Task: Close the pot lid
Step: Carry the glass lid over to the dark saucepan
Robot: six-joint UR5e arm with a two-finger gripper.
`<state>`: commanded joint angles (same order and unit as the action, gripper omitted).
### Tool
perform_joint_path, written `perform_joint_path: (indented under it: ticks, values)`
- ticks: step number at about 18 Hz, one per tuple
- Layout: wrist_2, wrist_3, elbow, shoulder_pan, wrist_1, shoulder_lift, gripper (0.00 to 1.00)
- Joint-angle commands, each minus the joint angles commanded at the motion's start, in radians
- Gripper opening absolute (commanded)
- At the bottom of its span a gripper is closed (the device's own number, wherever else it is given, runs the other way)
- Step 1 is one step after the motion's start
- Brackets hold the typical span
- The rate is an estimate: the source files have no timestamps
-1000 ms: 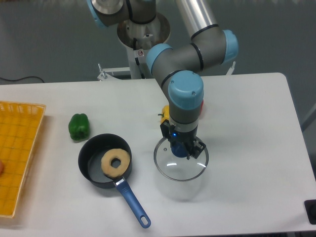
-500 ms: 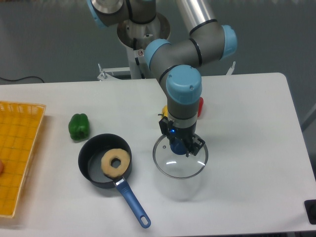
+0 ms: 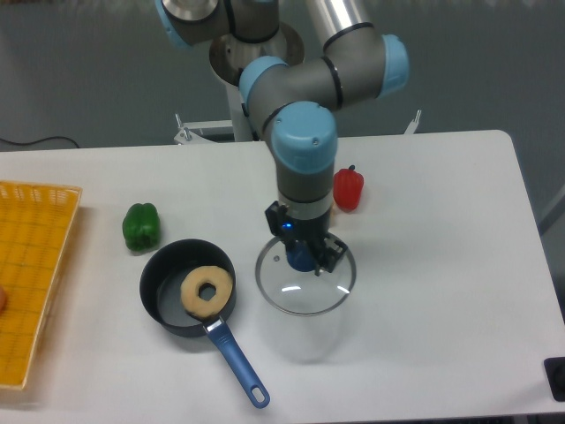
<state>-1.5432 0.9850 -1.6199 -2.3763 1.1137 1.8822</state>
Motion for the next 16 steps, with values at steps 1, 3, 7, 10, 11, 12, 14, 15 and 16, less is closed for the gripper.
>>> perform_joint_path:
  ticks: [1, 3, 7, 10, 11, 12, 14, 15, 16]
  values:
    - [-0.002, -0.018, 0.000, 0.017, 0.000, 0.002, 0.60]
    - [-0.002, -0.043, 0.000, 0.035, 0.000, 0.003, 0.60]
    - [-0.005, -0.049, 0.003, 0.078, 0.021, 0.005, 0.60]
    - [-0.009, -0.042, 0.012, 0.104, 0.028, 0.006, 0.60]
    - [-0.011, -0.040, 0.018, 0.114, 0.028, 0.008, 0.60]
    - [-0.011, -0.040, 0.018, 0.124, 0.026, 0.011, 0.60]
    - [-0.011, -0.040, 0.021, 0.137, 0.025, 0.018, 0.60]
    - [-0.009, -0.040, 0.025, 0.146, 0.025, 0.020, 0.60]
    - [-0.009, -0.040, 0.034, 0.155, 0.025, 0.028, 0.60]
